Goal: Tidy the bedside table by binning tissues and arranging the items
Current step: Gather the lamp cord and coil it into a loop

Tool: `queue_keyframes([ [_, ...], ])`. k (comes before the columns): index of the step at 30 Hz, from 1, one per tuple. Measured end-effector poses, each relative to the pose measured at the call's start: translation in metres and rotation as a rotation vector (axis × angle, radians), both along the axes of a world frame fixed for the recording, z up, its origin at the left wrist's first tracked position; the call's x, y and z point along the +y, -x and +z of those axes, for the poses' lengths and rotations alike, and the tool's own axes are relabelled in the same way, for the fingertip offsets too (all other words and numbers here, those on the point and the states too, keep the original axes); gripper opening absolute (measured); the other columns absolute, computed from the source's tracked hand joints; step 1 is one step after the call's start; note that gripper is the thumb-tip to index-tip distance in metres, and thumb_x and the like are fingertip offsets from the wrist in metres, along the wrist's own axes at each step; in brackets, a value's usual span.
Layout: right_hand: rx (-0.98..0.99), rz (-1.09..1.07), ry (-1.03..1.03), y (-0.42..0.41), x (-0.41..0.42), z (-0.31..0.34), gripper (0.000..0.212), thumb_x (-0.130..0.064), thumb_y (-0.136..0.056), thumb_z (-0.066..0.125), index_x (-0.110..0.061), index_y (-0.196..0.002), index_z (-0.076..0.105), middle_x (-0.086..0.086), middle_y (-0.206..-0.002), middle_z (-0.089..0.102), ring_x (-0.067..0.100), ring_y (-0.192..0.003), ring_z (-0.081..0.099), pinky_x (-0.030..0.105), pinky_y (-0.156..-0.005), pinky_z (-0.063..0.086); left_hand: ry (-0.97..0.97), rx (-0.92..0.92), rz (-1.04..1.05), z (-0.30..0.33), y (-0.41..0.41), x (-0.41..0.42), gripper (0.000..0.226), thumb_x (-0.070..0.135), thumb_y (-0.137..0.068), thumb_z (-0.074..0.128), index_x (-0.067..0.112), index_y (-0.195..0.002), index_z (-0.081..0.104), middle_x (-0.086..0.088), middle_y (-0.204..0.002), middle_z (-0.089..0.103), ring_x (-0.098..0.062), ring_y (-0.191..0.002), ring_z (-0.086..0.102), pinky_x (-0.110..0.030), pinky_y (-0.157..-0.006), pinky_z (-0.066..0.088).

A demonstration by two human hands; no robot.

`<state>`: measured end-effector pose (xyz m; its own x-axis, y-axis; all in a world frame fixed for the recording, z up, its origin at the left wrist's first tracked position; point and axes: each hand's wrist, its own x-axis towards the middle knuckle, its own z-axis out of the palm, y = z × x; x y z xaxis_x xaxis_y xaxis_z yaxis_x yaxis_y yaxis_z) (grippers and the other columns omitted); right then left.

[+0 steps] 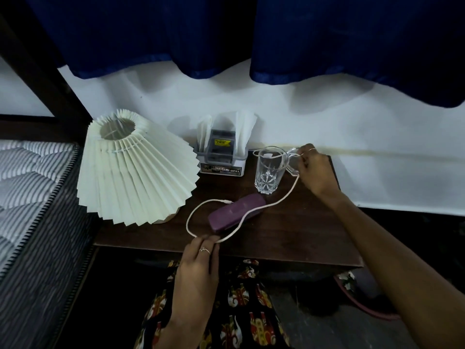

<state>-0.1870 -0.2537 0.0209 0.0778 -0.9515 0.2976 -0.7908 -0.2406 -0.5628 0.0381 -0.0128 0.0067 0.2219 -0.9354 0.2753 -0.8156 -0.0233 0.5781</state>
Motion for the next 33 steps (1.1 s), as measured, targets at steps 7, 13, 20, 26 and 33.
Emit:
queue_keyframes([
  [7, -0.069, -0.052, 0.041, 0.002, 0.007, 0.047, 0.017, -0.008, -0.090, 0.043, -0.002, -0.096, 0.058, 0.018, -0.089, 0.067, 0.039, -0.066, 0.064, 0.047, -0.066, 0.054, 0.070, 0.045, -0.003, 0.029, 0.011, 0.018, 0.032, 0.024, -0.091, 0.044, 0.010, -0.108, 0.066, -0.004, -0.107, 0.064, -0.018, -0.093, 0.066, -0.031, -0.077, 0.055],
  [13, -0.285, -0.147, 0.141, 0.006, 0.034, 0.097, 0.021, -0.005, -0.091, 0.042, 0.006, -0.090, 0.059, 0.001, -0.096, 0.060, 0.020, -0.051, 0.065, 0.037, -0.059, 0.055, 0.231, 0.095, -0.008, 0.058, 0.015, 0.028, 0.025, 0.015, -0.090, 0.050, 0.004, -0.105, 0.067, -0.006, -0.105, 0.065, -0.016, -0.095, 0.065, -0.030, -0.082, 0.052],
  [20, -0.685, -0.145, 0.238, 0.036, 0.107, 0.146, 0.014, -0.003, -0.093, 0.037, -0.012, -0.101, 0.045, 0.013, -0.091, 0.060, 0.017, -0.050, 0.064, 0.034, -0.060, 0.058, 0.413, 0.124, -0.010, 0.094, 0.016, 0.049, 0.022, 0.007, -0.090, 0.055, 0.004, -0.108, 0.066, -0.006, -0.112, 0.064, -0.010, -0.108, 0.057, -0.023, -0.098, 0.044],
  [26, -0.923, -0.176, 0.282, 0.060, 0.195, 0.172, 0.017, -0.005, -0.092, 0.042, -0.021, -0.092, 0.045, 0.011, -0.083, 0.062, 0.025, -0.060, 0.064, 0.037, -0.066, 0.059, 0.531, 0.136, -0.081, 0.121, 0.019, 0.072, 0.021, 0.003, -0.091, 0.055, -0.001, -0.108, 0.066, -0.010, -0.114, 0.064, -0.011, -0.110, 0.057, -0.026, -0.103, 0.042],
  [33, -0.878, -0.183, 0.101, 0.075, 0.294, 0.147, 0.011, -0.006, -0.094, 0.049, -0.008, -0.104, 0.045, 0.015, -0.071, 0.061, 0.013, -0.044, 0.061, 0.023, -0.048, 0.055, 0.622, 0.124, -0.192, 0.160, 0.019, 0.100, 0.020, 0.005, -0.091, 0.056, 0.001, -0.108, 0.067, -0.009, -0.106, 0.068, -0.015, -0.101, 0.063, -0.024, -0.095, 0.047],
])
